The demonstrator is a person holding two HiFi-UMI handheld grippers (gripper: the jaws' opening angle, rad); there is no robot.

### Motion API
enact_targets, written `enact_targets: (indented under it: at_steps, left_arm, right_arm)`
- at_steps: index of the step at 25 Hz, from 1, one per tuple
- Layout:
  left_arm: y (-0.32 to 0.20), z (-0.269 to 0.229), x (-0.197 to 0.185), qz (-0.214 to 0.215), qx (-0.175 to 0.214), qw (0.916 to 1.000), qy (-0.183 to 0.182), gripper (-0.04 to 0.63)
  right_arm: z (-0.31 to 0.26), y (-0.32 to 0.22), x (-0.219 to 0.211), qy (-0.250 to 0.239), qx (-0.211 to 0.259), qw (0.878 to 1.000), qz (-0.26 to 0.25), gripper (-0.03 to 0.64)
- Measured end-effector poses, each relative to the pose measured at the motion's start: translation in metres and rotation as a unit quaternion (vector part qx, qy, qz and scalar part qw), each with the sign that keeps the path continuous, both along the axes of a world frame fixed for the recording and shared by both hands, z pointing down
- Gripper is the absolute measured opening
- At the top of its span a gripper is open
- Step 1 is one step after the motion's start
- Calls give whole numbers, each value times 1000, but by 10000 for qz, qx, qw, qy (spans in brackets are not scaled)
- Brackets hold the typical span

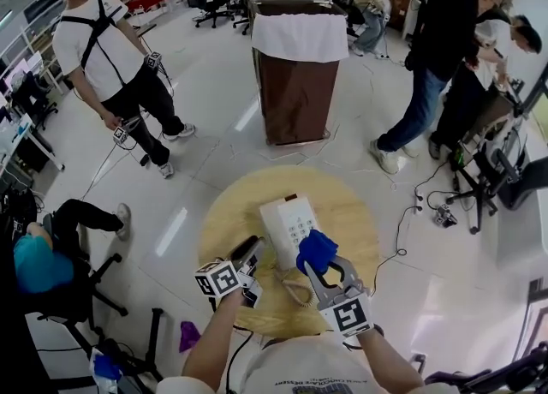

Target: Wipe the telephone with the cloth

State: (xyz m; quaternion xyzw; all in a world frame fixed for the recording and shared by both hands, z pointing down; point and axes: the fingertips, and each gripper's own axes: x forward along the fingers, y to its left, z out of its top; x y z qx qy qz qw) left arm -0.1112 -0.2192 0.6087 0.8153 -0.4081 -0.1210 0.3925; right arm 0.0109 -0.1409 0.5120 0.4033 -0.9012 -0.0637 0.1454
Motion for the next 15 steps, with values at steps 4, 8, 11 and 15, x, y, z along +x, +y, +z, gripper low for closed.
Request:
enact_targets:
  at_steps: [4, 8, 11, 15]
  left_arm:
    - [30, -48, 9, -200, 633, 9967, -465, 77]
    - [62, -97, 32, -247, 1237, 9880, -887, 16]
    - [86, -124, 49, -231, 1587, 9801, -1171, 0]
    - [111, -143, 67, -259, 1869, 9707, -1490, 0]
  right_arm:
    - [-12, 12, 5, -312, 10, 9995, 8, 71]
    - [-29, 28, 7, -545, -115, 9984, -53, 71]
    - [-40, 41, 8, -744, -167, 9970, -102, 71]
    - [-53, 53, 13, -922, -171, 9956, -79, 69]
